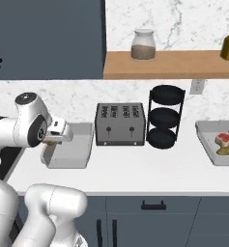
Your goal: Place one potato and one steak in each tupperware on the nearby counter, to pack two identical lunches.
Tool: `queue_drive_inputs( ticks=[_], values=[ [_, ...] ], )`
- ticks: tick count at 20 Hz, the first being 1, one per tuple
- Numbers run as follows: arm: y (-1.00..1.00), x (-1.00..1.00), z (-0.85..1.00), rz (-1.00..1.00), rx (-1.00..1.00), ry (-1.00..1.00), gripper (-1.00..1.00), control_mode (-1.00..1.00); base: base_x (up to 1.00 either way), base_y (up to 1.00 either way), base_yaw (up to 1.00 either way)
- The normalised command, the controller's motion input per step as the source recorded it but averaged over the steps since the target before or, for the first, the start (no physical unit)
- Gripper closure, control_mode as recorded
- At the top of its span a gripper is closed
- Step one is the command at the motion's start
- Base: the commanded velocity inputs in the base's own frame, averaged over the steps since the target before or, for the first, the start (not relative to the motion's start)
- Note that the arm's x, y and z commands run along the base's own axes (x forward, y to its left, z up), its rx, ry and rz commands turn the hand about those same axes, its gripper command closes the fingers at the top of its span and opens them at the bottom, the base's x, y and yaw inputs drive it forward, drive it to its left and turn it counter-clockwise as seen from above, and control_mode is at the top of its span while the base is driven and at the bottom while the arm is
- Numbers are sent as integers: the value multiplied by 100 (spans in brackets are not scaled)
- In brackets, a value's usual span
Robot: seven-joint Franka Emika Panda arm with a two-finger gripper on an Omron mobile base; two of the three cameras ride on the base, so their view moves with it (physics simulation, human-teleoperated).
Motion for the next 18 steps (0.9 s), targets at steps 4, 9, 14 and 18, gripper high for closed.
queue_drive_inputs(
  ticks=[4,9,14,18],
  values=[
    [0,99,-53,-1,0,9,100,-100,0,0,0],
    [20,92,-53,0,0,10,100,-100,0,0,0],
    [36,81,-34,0,0,2,100,-100,0,0,0],
    [14,65,-14,0,0,0,100,-100,0,0,0]
  ],
)
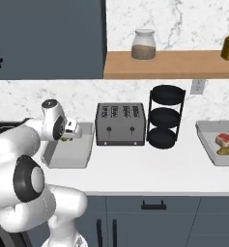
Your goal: Place one potato and one steak in each tupperware on the nearby counter, to pack two identical lunches.
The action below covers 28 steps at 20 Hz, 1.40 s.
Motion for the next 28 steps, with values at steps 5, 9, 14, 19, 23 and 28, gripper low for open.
queue_drive_inputs(
  ticks=[5,9,14,19,23,28],
  values=[
    [1,46,-26,0,0,1,100,-100,0,0,0],
    [0,11,-43,-2,0,0,100,-100,0,0,0],
    [0,2,-36,-3,0,0,100,-100,0,0,0],
    [0,41,-10,-1,0,-2,-100,-100,0,0,0],
    [0,16,17,-4,0,-2,-100,-100,0,0,0],
    [5,-14,63,-7,0,-6,-100,-100,0,0,0]
  ],
)
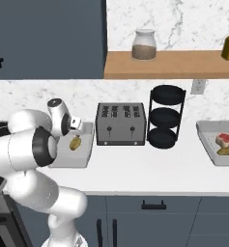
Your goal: Place one potato and one steak in each tupperware on the nearby counter, to pack two identical lunches.
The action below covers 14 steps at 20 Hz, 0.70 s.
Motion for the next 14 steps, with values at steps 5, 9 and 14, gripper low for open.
queue_drive_inputs(
  ticks=[5,9,14],
  values=[
    [0,-77,100,-10,0,-19,-100,-100,0,0,0],
    [-16,-99,80,-9,2,-15,-100,-100,0,0,0],
    [-49,-100,32,-7,9,-1,-100,-100,0,0,0]
  ],
)
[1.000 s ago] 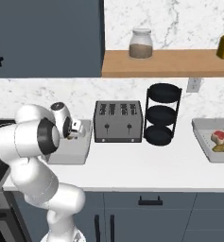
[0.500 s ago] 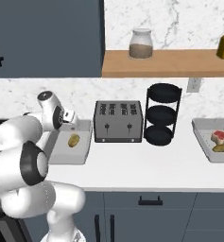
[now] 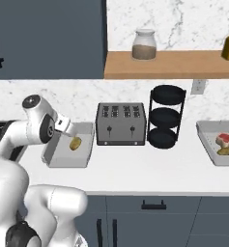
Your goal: Place one potato and one steak in each tupperware on the nearby counter, to pack two identical lunches.
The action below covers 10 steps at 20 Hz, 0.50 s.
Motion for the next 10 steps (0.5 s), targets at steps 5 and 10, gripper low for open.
queue_drive_inputs(
  ticks=[5,10],
  values=[
    [-20,-100,11,3,2,-1,-100,-100,0,0,0],
    [0,-40,0,6,-1,-1,-100,100,-60,0,12]
  ],
)
